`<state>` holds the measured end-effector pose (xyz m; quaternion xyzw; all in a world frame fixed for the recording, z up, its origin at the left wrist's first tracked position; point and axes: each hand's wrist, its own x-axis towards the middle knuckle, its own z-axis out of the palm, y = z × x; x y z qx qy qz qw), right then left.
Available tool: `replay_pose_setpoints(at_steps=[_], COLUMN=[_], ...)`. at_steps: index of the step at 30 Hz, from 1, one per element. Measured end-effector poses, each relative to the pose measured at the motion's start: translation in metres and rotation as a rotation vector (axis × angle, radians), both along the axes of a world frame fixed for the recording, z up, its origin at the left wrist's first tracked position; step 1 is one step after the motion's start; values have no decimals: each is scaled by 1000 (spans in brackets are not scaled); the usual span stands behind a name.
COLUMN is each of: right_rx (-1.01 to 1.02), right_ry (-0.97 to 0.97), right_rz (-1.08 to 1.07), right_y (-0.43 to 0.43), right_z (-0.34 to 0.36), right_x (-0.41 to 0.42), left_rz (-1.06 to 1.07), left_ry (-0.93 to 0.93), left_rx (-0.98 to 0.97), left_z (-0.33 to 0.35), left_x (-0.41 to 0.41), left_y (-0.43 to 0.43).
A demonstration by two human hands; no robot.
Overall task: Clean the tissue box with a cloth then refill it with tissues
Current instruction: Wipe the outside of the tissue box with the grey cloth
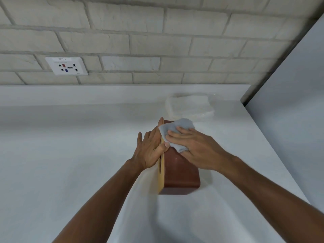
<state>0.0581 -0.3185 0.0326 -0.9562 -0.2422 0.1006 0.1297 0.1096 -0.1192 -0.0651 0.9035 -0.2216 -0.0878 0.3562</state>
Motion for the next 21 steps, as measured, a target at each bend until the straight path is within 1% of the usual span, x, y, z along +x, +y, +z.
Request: replay_pose_setpoints(at_steps=[2, 5, 7, 9, 11, 12, 14, 16, 19, 21], right_rx=[-60, -123, -83, 0, 64, 59, 21, 11, 35, 64], right_ry=[9, -37, -63, -36, -31, -30, -25, -39, -166, -130], right_rz=[-1, -89, -99, -65, -23, -24, -102, -162, -64, -11], right_y=[-23, -37, -17, 3, -2, -13, -33, -32, -10, -19], right_z=[2, 4, 1, -6, -9, -9, -4, -1, -7, -6], right_x=[2, 11, 13, 5, -2, -3, 0, -1, -27, -43], left_rz=[14, 23, 21, 12, 8, 11, 23, 26, 26, 28], left_ry=[11, 22, 19, 0, -3, 4, 21, 36, 27, 20], left_rx=[19, 9, -2, 6, 21, 28, 28, 14, 14, 25], left_z=[-1, -1, 0, 1, 1, 2, 4, 5, 6, 6], left_x=[1, 1, 1, 1, 1, 1, 1, 0, -2, -2], left_y=[0, -1, -1, -1, 1, 1, 0, -1, -1, 0])
